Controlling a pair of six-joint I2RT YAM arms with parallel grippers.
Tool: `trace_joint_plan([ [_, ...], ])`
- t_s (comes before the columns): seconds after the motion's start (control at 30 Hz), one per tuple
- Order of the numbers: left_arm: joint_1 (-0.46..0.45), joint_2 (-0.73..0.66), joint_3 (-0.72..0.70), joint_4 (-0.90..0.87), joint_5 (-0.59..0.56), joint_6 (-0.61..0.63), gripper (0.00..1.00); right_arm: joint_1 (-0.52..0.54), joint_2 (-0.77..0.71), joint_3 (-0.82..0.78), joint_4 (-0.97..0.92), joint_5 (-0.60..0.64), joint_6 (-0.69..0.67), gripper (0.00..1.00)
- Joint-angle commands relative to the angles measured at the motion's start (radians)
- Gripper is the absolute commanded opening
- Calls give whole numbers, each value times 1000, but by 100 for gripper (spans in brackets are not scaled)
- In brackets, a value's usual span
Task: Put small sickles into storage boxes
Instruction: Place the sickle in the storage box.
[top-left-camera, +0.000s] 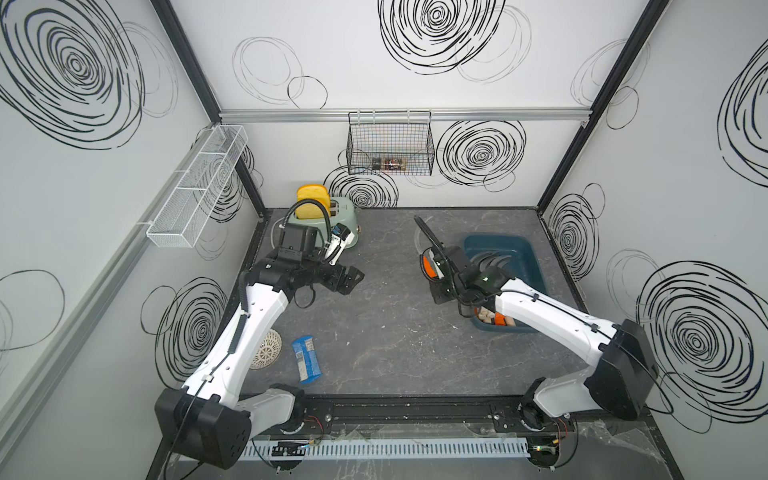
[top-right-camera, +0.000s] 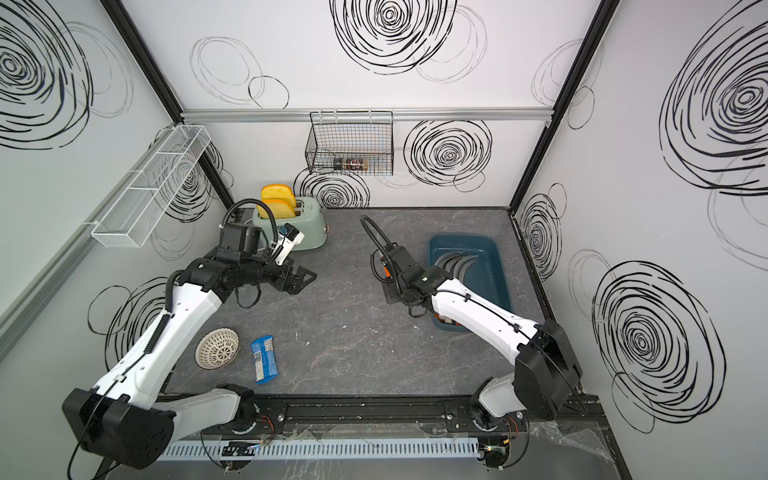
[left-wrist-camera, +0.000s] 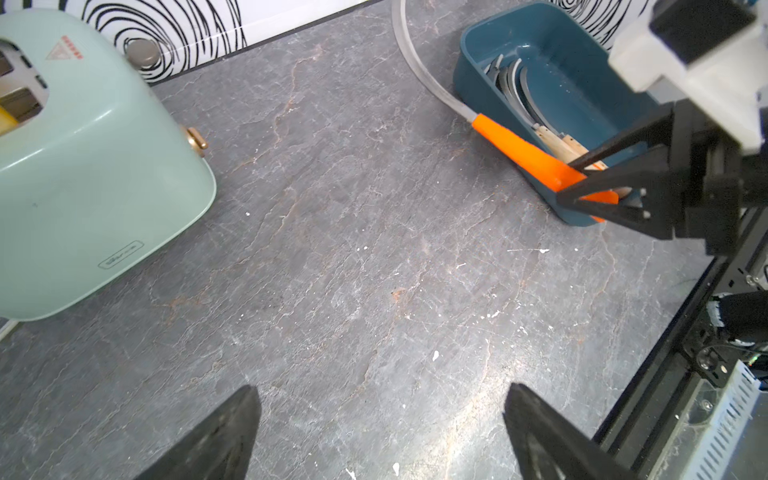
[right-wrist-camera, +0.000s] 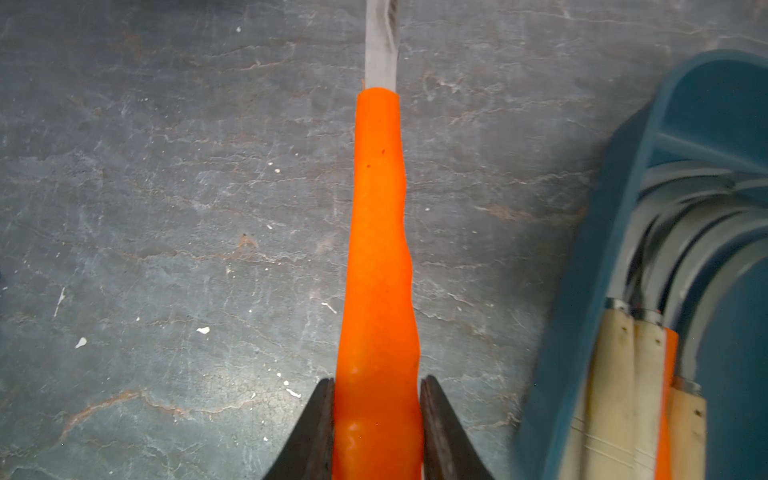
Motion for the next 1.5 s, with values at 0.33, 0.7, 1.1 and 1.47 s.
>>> trace_joint_plan([
  [0.33,-170,190,212,25,-33,32,96,-160,-216,-135,-94,-19,34,0],
  [0.7,-216,287,280,33,-4,40,96,-312,-266,-198,-143,-99,69,0],
  [1.1,-217,270,238,67,16,40,96,-445,-244,-252,-124,-192,39,0],
  [1.47,-207,230,201,92,7,37,96,-481,-133,-256,-102,-224,29,0],
])
